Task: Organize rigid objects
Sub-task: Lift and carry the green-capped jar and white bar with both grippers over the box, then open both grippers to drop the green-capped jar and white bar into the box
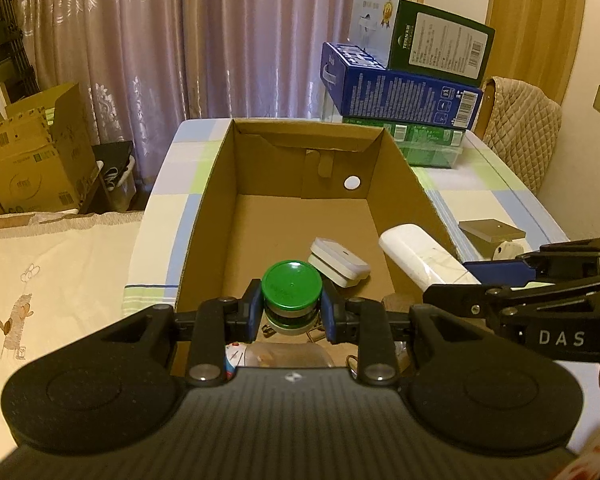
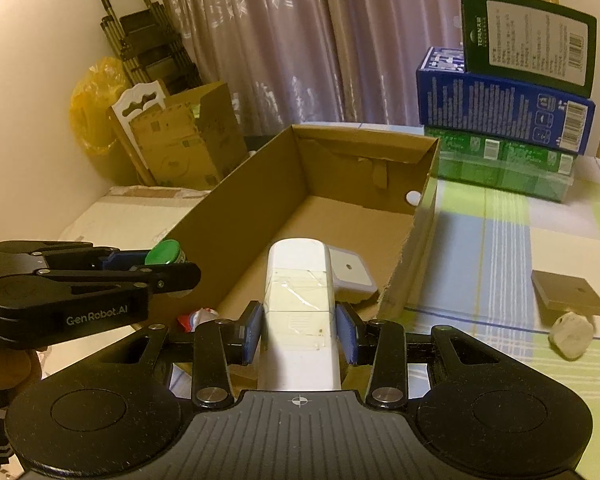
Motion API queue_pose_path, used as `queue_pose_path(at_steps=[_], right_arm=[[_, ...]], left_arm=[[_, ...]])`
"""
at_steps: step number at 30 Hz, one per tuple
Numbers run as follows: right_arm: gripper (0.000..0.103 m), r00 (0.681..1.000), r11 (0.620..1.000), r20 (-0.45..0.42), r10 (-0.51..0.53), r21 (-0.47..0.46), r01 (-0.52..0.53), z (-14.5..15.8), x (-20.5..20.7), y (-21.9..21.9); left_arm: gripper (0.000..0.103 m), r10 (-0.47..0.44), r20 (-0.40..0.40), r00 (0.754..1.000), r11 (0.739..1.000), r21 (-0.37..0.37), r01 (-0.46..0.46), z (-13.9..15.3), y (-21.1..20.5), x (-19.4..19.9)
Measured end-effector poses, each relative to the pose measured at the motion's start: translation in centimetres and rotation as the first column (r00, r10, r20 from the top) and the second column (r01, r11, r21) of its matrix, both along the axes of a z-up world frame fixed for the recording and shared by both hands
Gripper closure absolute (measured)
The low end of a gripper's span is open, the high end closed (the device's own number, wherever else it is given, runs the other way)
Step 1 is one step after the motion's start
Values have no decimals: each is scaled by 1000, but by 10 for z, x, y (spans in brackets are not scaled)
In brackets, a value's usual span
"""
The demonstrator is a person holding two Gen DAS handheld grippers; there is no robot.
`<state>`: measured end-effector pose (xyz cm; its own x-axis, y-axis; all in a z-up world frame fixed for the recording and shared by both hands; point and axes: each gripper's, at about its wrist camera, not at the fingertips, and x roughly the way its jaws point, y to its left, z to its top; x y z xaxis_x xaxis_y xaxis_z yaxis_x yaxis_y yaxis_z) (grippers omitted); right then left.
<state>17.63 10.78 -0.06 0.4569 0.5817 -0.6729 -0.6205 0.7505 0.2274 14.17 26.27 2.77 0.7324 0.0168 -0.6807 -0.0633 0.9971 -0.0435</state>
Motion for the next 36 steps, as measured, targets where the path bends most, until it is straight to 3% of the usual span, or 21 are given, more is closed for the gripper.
queue_pose_path(at_steps=[8,13,36], right_arm=[[66,1000,1000,-14,-4,6,4,-4,2,1],[66,1000,1000,-19,-5,8,6,-5,2,3],[66,999,1000,-42,-10,27,12,-9,-1,8]], left_arm=[[78,4,-11,1000,1000,-2,-4,-6,1,3],[75,13,-15,1000,999,37,-13,-8,-2,5],[75,46,8,999,999,17,-46,0,8,-8]])
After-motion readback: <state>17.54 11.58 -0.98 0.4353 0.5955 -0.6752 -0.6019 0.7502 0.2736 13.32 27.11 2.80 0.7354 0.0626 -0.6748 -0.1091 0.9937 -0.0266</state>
